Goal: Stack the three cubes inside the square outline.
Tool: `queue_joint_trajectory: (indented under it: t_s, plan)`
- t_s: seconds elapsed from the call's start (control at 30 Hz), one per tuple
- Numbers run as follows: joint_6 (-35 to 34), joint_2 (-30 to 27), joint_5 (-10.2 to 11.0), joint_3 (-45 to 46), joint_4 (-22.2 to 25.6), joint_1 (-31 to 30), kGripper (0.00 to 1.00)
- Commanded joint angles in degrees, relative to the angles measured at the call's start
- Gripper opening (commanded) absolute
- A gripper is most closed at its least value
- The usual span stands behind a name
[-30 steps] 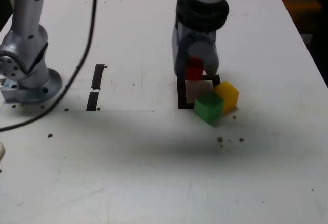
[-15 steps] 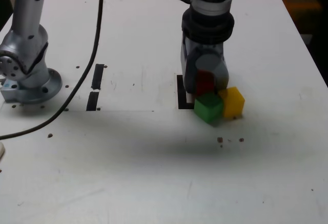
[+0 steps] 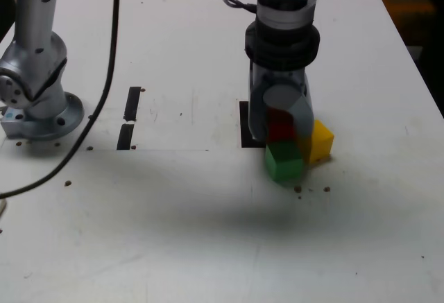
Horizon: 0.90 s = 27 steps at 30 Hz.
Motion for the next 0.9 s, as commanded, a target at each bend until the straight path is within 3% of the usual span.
queue_joint_trajectory:
  t_s: [0.0, 0.33, 0.87]
  plan:
    - [0.08, -1.31, 1.36, -0.26, 0.3, 1.31, 0.31]
    - [-0.84, -3.0, 3.33, -0.2, 2.55, 4.91, 0.31]
    - [-0.98, 0.82, 2.51, 1.65, 0.15, 4.39, 0.32]
